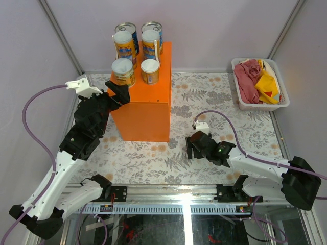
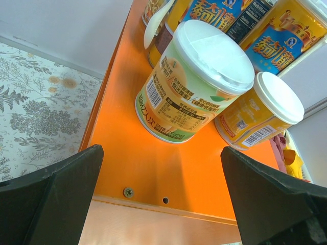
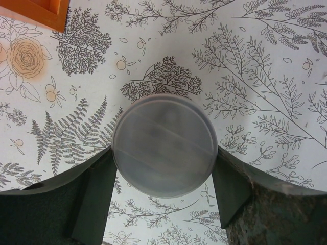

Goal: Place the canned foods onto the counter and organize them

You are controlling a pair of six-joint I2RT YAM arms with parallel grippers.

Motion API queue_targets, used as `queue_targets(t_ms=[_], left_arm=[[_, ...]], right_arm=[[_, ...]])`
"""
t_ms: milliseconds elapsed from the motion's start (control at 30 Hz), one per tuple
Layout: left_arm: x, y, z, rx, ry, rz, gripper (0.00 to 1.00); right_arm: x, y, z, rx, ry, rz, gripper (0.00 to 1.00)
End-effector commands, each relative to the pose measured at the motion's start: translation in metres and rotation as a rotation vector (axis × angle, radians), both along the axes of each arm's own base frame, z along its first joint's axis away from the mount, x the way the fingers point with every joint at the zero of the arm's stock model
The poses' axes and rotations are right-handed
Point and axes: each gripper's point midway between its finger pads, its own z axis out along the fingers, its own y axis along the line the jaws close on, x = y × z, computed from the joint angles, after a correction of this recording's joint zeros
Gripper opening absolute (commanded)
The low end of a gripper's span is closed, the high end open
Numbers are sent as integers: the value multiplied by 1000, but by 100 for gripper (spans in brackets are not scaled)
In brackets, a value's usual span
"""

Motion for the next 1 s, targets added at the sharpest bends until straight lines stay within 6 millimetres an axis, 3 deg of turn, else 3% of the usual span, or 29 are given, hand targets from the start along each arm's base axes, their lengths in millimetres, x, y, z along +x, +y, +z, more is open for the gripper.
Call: queue_targets(t_ms=[0,167,333,967], left_arm=[[-2,2,26,-26,-76,2,99],[-4,3,26,-35,-80,5,99],[-5,3,26,-41,-81,3,99],[-10,6,30,-59,-96,2,99]], right_arm=[[6,4,8,12,-41,-1,57],[10,7,23,23,-74,16,55],[20,11,59,25,-144,42,53],[59,28,266,48,-447,128,51]])
